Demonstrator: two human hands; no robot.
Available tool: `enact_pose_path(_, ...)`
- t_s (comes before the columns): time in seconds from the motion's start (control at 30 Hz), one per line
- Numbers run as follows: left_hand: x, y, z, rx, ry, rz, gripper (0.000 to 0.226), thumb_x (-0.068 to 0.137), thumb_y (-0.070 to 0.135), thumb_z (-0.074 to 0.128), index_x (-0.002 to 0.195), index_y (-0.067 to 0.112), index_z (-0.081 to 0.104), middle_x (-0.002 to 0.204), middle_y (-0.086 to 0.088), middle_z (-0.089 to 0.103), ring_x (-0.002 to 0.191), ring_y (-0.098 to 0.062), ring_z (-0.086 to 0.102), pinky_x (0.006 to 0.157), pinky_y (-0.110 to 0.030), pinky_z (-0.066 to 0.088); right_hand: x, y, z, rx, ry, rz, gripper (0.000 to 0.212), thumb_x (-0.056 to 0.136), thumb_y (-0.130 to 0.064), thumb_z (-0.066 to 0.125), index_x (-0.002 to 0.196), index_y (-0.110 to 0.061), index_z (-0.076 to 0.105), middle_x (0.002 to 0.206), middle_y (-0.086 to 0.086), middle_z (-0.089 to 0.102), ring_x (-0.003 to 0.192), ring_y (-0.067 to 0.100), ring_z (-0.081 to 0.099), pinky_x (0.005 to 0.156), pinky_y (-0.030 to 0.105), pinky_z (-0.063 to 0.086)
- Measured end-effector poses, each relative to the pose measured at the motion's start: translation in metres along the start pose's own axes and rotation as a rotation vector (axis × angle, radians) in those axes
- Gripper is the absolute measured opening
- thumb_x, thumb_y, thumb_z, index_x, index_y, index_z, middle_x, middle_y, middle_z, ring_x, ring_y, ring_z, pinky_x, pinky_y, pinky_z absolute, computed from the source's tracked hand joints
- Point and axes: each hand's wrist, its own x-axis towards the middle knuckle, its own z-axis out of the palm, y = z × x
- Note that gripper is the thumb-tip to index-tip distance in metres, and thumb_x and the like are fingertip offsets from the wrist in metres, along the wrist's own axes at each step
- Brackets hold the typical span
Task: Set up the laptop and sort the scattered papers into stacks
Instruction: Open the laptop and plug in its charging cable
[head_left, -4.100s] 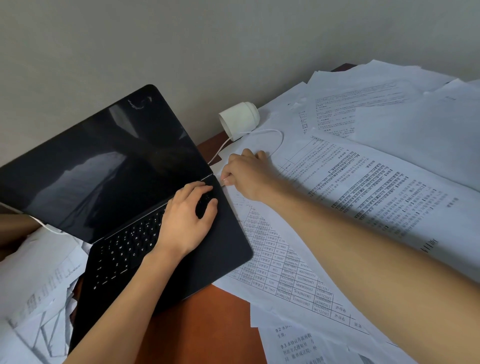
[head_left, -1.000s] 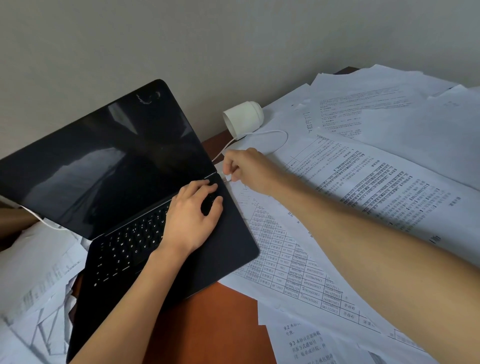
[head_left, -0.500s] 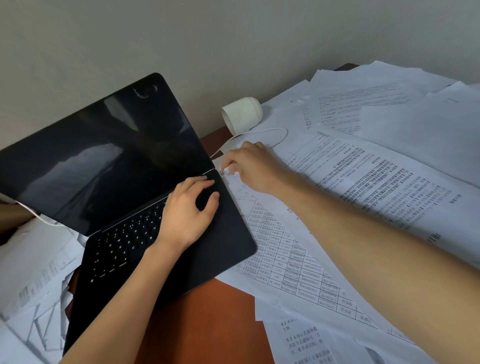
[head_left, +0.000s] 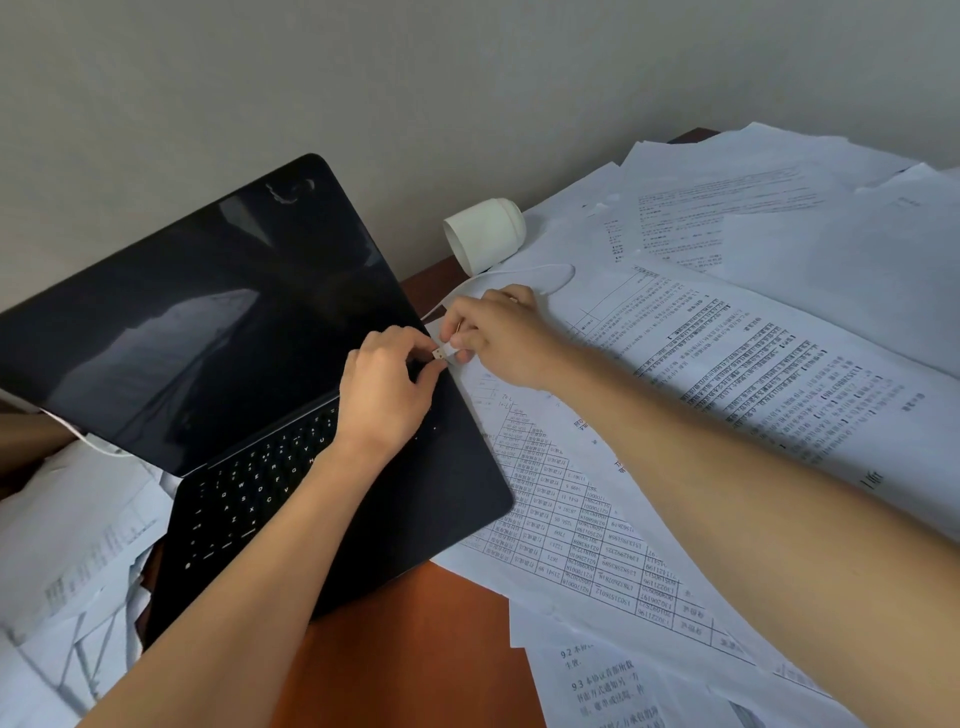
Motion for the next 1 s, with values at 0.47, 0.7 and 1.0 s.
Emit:
enact_pose_path(0.47, -0.007, -0.009, 0.003, 0.026, -0.007, -0.020, 0.023, 0.099, 0.032, 0.069, 0.118, 0.023, 0.077, 0.118, 0.006, 0.066, 0.113, -0.016, 0.057, 0.100, -0.047, 0.049, 0.003, -0.002, -0.004, -0.125, -0.020, 0.021, 0.018, 0.098, -0.026, 0.064, 0.114, -0.021, 0.072, 0.111, -0.003, 0.066, 0.119, 0.018, 0.045, 0.096, 0.033, 0.030)
enact_pose_path(0.7, -0.023, -0.014, -0.002, 0.055, -0.077, -0.043, 0.042, 0.102, 0.042, 0.060, 0.136, 0.018, 0.067, 0.140, 0.005, 0.057, 0.130, -0.016, 0.050, 0.110, -0.034, 0.033, 0.006, 0.004, 0.001, -0.156, -0.049, 0.061, 0.020, 0.099, -0.023, 0.062, 0.117, -0.019, 0.072, 0.118, 0.004, 0.066, 0.120, 0.023, 0.048, 0.090, 0.030, 0.028)
enact_pose_path(1.0, -0.027, -0.013, -0.006, 0.035, -0.136, -0.031, 0.055, 0.099, 0.051, 0.059, 0.143, 0.018, 0.060, 0.145, 0.009, 0.051, 0.137, -0.013, 0.043, 0.112, -0.031, 0.025, 0.014, 0.014, 0.011, -0.115, -0.040, 0.121, 0.015, 0.095, -0.024, 0.068, 0.109, -0.025, 0.074, 0.120, 0.008, 0.060, 0.112, 0.030, 0.053, 0.091, 0.030, 0.040)
